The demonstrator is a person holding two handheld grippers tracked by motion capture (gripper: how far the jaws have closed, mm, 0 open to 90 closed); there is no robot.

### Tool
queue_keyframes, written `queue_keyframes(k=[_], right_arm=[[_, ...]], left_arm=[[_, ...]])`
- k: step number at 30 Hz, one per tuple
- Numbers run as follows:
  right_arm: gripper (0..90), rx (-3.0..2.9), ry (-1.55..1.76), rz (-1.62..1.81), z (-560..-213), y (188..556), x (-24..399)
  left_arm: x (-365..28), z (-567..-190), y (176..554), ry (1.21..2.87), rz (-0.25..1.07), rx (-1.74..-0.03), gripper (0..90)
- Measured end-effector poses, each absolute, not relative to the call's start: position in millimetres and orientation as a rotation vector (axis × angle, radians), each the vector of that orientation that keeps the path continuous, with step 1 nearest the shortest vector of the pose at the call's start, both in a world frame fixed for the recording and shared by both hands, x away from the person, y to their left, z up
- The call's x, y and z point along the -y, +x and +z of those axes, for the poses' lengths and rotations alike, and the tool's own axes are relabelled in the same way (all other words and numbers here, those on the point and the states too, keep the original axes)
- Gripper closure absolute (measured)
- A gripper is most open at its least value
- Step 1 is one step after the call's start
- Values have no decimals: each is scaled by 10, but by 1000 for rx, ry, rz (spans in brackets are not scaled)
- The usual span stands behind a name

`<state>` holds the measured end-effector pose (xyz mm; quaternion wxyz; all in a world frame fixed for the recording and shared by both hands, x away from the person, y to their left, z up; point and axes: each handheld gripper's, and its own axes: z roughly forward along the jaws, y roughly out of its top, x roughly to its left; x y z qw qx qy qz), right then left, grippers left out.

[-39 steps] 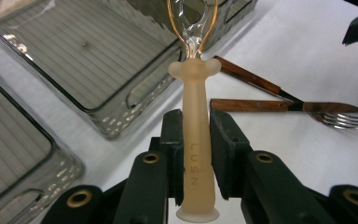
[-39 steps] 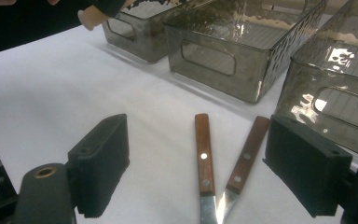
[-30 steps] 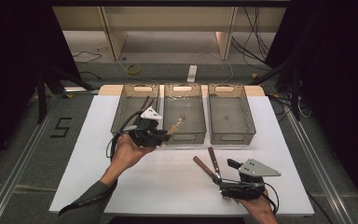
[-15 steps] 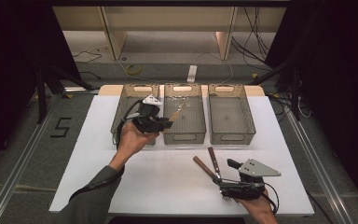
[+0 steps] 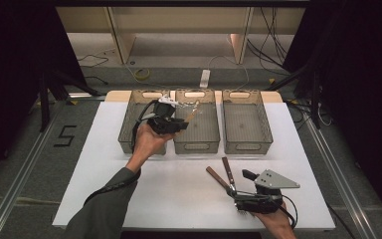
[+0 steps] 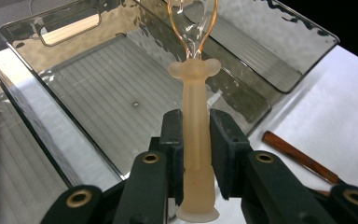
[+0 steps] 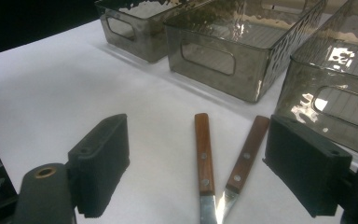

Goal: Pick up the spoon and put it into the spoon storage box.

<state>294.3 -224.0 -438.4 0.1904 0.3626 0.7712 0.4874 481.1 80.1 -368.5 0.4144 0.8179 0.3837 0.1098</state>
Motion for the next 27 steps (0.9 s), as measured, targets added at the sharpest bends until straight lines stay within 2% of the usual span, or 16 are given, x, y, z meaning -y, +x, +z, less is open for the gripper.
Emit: queue_keyframes(k=[27], right_arm=[[222,-2170,1018,1377,-4386,2944,2238]], left_arm=[[-672,-3860,5149,2054,273,-1054,752]])
